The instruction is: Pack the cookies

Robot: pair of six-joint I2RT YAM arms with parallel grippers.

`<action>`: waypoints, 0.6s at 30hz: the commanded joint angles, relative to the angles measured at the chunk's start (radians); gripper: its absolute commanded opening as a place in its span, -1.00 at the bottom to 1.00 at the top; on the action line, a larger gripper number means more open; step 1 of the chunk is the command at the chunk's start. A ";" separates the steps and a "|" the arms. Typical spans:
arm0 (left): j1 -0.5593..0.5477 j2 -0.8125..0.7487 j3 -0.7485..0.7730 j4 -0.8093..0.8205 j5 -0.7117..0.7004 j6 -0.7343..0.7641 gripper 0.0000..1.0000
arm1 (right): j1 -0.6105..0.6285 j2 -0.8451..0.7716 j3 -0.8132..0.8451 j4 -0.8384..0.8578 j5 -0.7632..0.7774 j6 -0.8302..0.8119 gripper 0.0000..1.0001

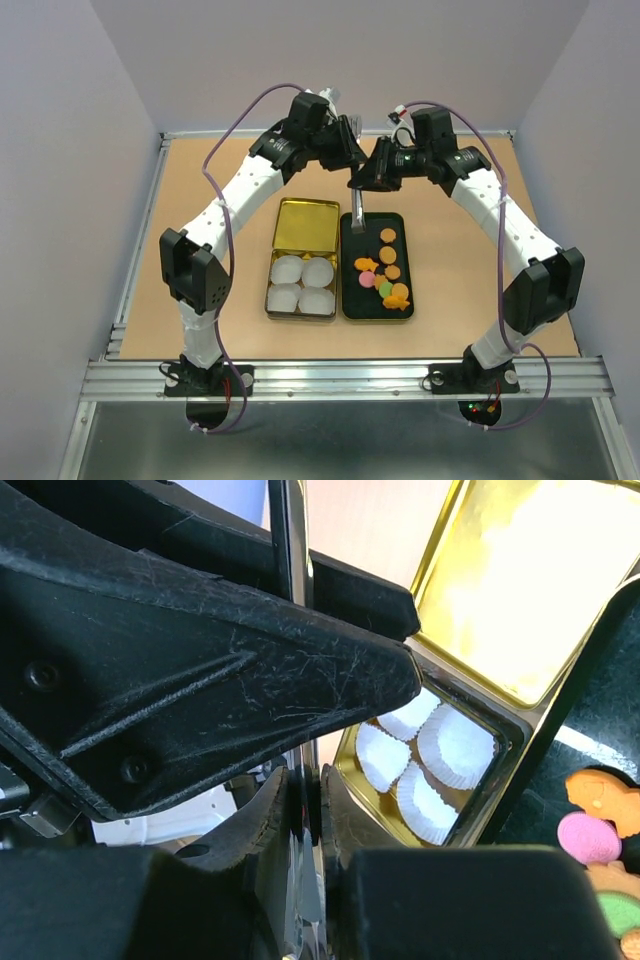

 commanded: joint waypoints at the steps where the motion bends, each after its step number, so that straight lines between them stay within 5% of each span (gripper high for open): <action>1: -0.001 -0.007 0.044 -0.018 -0.022 0.030 -0.50 | 0.012 -0.064 -0.024 0.084 -0.001 0.031 -0.47; 5: 0.010 -0.007 0.060 -0.037 -0.045 -0.016 -0.56 | 0.035 -0.063 -0.035 0.101 0.014 0.038 0.08; 12: 0.041 -0.019 0.054 -0.037 -0.068 -0.122 -0.66 | 0.079 -0.060 -0.044 0.123 0.043 0.054 0.21; 18: 0.076 -0.088 -0.071 0.150 -0.004 -0.205 -0.67 | 0.085 -0.069 -0.079 0.135 0.051 0.057 0.22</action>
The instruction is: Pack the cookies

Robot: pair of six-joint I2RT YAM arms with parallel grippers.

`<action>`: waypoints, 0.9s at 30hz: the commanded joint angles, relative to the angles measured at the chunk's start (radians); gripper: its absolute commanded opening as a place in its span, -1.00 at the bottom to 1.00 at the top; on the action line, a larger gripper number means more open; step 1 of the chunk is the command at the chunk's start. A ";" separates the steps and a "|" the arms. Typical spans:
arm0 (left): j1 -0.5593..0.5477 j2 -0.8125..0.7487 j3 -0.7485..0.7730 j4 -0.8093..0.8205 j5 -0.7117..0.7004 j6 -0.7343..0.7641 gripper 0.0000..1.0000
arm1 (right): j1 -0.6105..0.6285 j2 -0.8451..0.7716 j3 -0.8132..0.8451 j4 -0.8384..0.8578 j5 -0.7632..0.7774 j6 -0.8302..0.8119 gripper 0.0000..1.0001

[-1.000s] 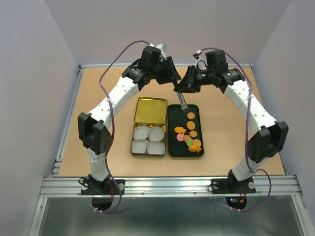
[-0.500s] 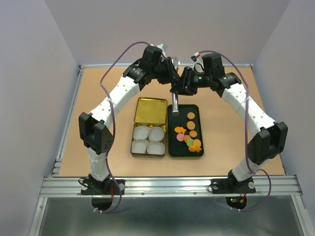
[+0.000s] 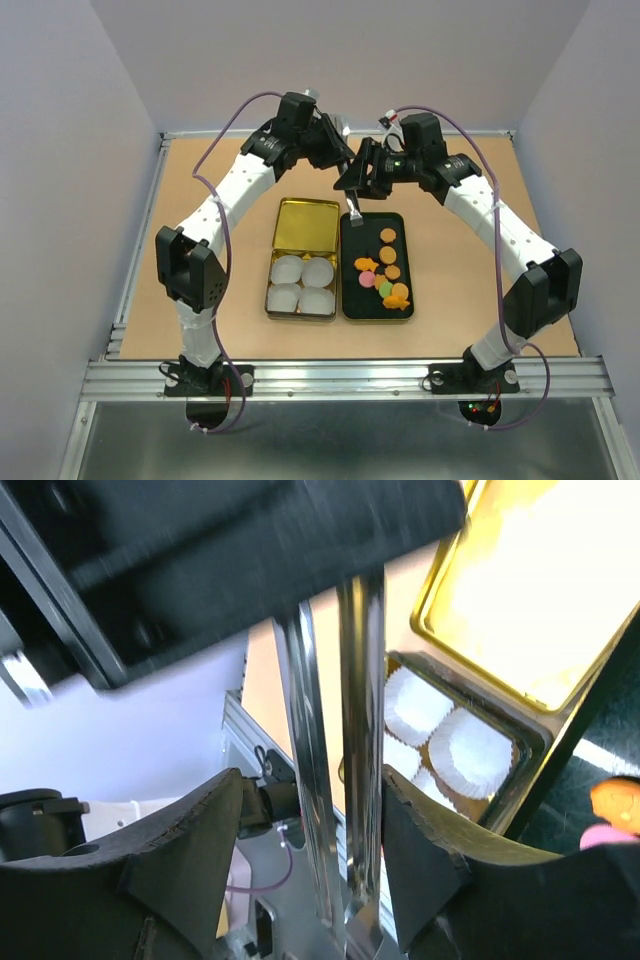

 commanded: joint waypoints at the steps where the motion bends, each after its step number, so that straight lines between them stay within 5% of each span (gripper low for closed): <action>1: 0.024 -0.090 -0.045 0.165 0.018 -0.076 -0.67 | 0.018 -0.056 -0.035 0.048 -0.001 0.009 0.22; 11: 0.045 -0.162 -0.167 0.350 0.024 -0.156 -0.69 | 0.018 -0.050 -0.041 0.077 0.004 0.017 0.13; 23: 0.044 -0.165 -0.206 0.364 0.038 -0.158 -0.69 | 0.018 0.026 0.051 0.147 -0.001 0.044 0.07; 27: 0.044 -0.166 -0.209 0.358 0.035 -0.154 -0.70 | 0.018 0.033 0.050 0.153 -0.004 0.044 -0.14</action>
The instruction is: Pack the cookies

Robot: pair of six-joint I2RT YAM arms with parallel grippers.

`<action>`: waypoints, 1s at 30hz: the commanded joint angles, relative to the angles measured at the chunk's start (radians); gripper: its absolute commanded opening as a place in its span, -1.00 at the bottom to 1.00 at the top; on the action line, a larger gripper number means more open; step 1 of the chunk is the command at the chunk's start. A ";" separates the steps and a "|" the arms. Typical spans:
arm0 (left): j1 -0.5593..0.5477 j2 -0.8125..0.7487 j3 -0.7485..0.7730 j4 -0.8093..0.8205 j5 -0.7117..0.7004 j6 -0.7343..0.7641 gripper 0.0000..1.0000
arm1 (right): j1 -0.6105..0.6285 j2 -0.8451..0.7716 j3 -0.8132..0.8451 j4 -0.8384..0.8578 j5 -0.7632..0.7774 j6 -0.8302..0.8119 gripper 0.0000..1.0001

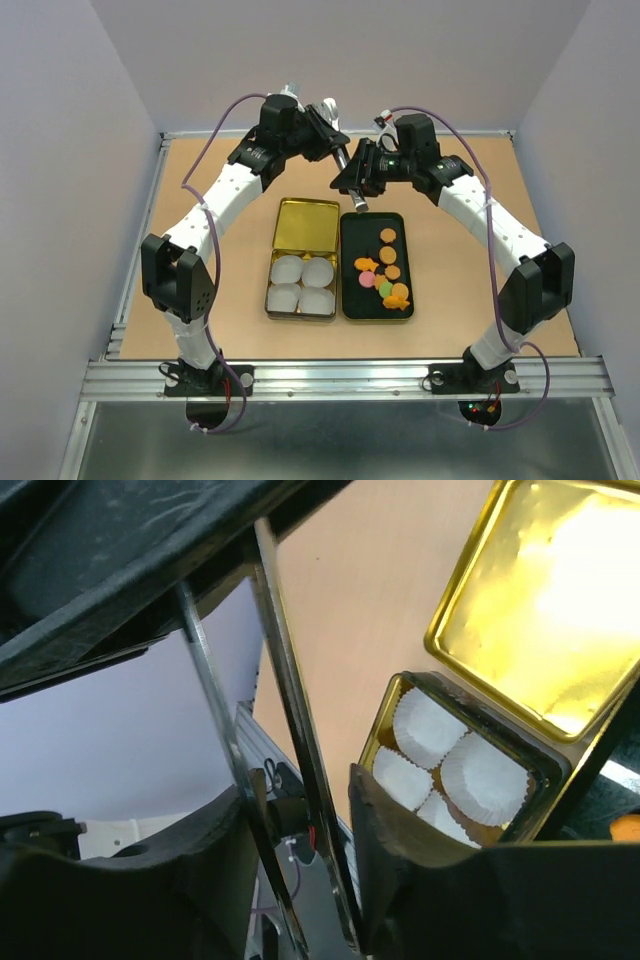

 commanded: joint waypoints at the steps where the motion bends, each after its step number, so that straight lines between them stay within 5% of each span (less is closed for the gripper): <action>1: -0.001 -0.053 -0.001 0.048 0.014 -0.002 -0.70 | 0.008 0.003 0.071 0.065 -0.007 0.000 -0.20; 4: 0.001 -0.047 0.004 0.040 0.017 -0.001 -0.60 | 0.007 0.003 0.063 0.068 -0.007 0.002 -0.28; 6: 0.001 -0.039 0.007 0.033 0.020 0.004 -0.36 | 0.007 -0.002 0.061 0.068 -0.004 -0.001 -0.28; 7: 0.001 -0.038 0.007 0.028 0.020 0.004 -0.05 | 0.007 -0.002 0.058 0.068 -0.002 -0.003 -0.28; 10: 0.001 -0.032 0.016 0.019 0.022 0.013 0.17 | 0.008 -0.003 0.051 0.070 -0.004 -0.003 -0.29; 22: -0.001 -0.018 0.050 -0.038 0.017 0.067 0.48 | 0.007 0.006 0.045 0.068 0.005 -0.009 -0.44; 25: 0.002 -0.012 0.069 -0.099 -0.004 0.096 0.79 | 0.008 0.007 0.046 0.066 0.033 -0.009 -0.46; 30: 0.011 -0.001 0.112 -0.208 -0.066 0.159 0.95 | 0.007 0.004 0.032 0.059 0.076 -0.003 -0.62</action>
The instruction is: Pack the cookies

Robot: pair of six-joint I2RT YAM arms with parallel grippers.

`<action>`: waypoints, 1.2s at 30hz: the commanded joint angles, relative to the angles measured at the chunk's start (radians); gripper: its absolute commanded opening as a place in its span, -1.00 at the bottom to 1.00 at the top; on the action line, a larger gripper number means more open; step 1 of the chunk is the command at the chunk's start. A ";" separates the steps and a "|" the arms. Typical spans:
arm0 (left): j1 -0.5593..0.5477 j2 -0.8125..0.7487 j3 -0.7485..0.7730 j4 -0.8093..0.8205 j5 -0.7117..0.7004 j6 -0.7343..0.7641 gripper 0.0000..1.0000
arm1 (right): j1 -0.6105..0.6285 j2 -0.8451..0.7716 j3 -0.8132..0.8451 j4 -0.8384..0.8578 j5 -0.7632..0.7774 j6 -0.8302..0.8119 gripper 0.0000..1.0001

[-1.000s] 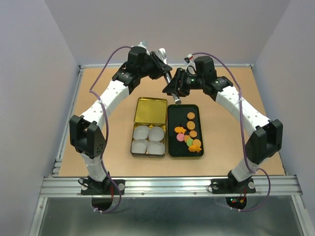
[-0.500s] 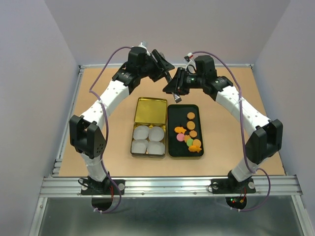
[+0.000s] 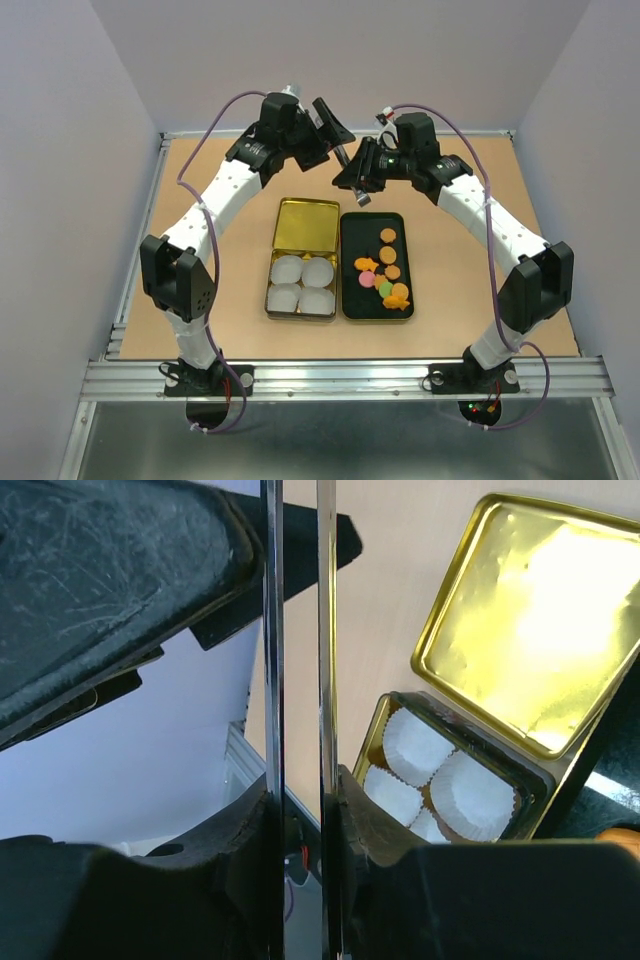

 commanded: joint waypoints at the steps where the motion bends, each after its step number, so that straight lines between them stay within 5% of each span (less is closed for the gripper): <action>1: 0.019 -0.008 0.064 -0.093 -0.052 0.082 0.96 | 0.007 -0.001 0.027 0.028 0.042 -0.005 -0.63; 6: 0.045 -0.049 0.032 -0.149 -0.110 0.137 0.97 | 0.004 0.001 0.046 -0.008 0.081 -0.037 -0.67; 11: 0.120 -0.140 -0.074 -0.173 -0.149 0.183 0.97 | 0.004 -0.018 0.075 -0.217 0.222 -0.147 -0.71; 25: 0.226 -0.341 -0.272 -0.164 -0.193 0.271 0.97 | 0.006 -0.298 -0.190 -0.675 0.432 -0.247 -0.72; 36: 0.226 -0.402 -0.455 -0.075 -0.153 0.265 0.97 | 0.006 -0.385 -0.327 -0.782 0.398 -0.227 -0.36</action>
